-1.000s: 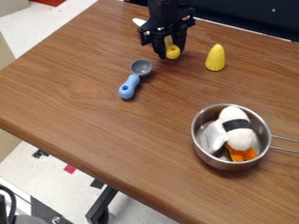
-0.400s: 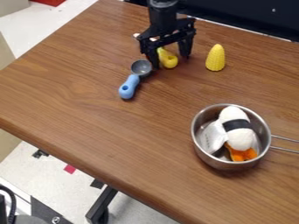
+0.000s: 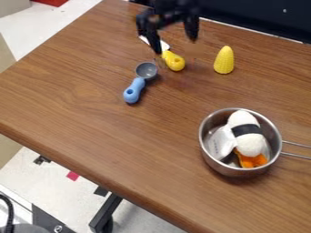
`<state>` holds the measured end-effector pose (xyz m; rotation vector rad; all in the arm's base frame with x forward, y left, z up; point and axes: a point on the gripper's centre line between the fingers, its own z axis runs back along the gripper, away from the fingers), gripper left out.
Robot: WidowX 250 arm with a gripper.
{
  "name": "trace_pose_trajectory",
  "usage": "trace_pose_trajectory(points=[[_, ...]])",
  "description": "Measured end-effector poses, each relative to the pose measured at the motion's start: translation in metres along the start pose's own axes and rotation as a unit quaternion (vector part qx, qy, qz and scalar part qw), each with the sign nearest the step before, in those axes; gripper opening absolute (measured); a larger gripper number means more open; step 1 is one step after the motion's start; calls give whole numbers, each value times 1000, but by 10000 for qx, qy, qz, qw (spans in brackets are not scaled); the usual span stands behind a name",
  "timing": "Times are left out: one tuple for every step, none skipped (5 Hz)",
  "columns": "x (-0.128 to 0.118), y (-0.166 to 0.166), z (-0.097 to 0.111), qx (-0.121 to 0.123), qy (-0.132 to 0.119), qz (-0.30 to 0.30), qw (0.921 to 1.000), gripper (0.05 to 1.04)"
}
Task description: Remove the yellow knife from the basket
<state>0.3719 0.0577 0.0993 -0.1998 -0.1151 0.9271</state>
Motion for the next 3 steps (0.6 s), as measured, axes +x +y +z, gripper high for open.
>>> trace_pose_trajectory(points=[[-6,10,38,-398,-40,-176,9990,1001],[-21,27,53,-215,93,-716,9972,1001],[-53,36,51,168,244,-2016,9790,1001]])
